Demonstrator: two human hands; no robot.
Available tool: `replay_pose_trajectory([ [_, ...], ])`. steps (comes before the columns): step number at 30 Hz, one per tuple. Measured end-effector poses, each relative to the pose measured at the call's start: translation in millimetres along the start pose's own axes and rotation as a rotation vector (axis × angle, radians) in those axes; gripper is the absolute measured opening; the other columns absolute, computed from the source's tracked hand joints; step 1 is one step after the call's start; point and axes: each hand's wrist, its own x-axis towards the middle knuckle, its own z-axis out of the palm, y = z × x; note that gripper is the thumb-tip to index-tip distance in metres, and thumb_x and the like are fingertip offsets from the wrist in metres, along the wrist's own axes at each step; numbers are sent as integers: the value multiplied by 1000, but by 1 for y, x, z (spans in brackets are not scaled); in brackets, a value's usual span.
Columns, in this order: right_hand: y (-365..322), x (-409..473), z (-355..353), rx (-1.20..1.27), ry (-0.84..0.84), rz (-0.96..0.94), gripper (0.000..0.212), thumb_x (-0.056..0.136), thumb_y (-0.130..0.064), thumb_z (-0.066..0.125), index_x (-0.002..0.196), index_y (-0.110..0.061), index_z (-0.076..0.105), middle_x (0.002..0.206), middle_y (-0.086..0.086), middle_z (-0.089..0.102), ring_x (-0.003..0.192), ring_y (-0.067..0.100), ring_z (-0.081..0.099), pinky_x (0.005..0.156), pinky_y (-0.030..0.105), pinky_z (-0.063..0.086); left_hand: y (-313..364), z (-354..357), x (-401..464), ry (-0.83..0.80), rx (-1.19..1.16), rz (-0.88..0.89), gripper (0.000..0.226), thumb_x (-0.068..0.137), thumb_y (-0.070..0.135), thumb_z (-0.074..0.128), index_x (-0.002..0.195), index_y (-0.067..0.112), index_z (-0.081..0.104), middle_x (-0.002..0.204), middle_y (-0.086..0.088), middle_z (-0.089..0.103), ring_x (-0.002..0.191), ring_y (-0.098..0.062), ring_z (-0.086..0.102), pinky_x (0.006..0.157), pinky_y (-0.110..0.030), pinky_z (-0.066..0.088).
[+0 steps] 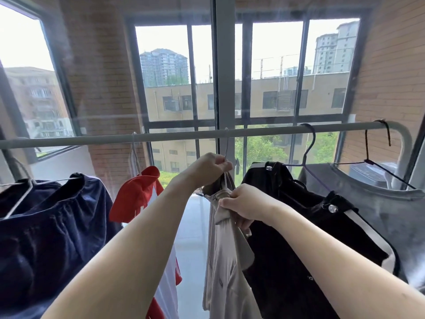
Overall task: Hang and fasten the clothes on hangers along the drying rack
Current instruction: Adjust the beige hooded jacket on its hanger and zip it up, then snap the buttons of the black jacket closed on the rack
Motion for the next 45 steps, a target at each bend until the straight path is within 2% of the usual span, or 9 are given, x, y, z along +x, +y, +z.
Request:
replay_pose_trajectory([
  [4,-6,2,4,-27,28,-41,32,95,-24,53,69,-9,65,42,-8,61,46,13,61,52,28,58,6,-1,-3,16,14,-27,27,102,30,53,94,13,73,83,-1,72,80,-22,69,86,-47,58],
  [8,-8,7,6,-49,62,-44,29,92,-23,54,72,-6,65,42,-6,61,45,13,62,48,24,56,7,-4,-7,23,-3,-60,30,102,31,51,88,14,71,85,-9,74,89,-40,70,87,-55,56],
  [16,-9,17,14,-56,90,-80,27,89,-21,55,72,-4,66,46,-1,62,45,15,63,48,27,57,8,-13,-10,6,-37,-103,30,104,26,50,104,4,70,86,5,68,94,-20,67,93,-35,55],
  [21,-12,19,18,-74,70,-90,29,91,-28,56,76,-5,65,52,4,64,37,10,59,41,19,47,7,-19,-13,-8,0,-122,30,102,27,52,96,8,74,93,-7,74,94,-28,70,93,-45,57],
  [27,-11,19,14,-72,21,-61,34,91,-34,55,78,-6,68,60,7,68,45,16,64,48,23,53,9,-18,-19,14,11,-108,31,102,28,53,97,4,73,91,-10,74,94,-37,70,88,-51,58],
  [31,-7,18,11,-74,15,-48,40,92,-41,54,79,-6,68,62,8,68,52,21,66,56,30,60,14,-14,-19,47,9,-86,28,103,24,52,88,8,70,74,-1,66,69,-16,64,69,-28,58],
  [33,-6,16,10,-85,5,-44,46,92,-47,53,82,-5,69,65,8,69,57,25,68,61,34,62,13,-12,-19,67,17,-92,28,102,24,53,85,9,70,71,-3,66,63,-14,60,67,-30,55],
  [39,5,3,-11,-152,7,-61,61,94,-55,45,86,2,66,72,12,65,63,29,68,66,40,60,21,-3,-23,177,26,-137,21,98,21,56,95,6,71,91,-14,71,88,-28,68,82,-40,57],
  [45,36,-33,-62,-318,182,-220,26,96,-30,45,104,-9,60,101,5,61,86,18,56,59,25,37,54,19,-35,427,273,-338,23,86,23,52,81,5,65,76,-9,66,77,-30,65,74,-37,55],
])
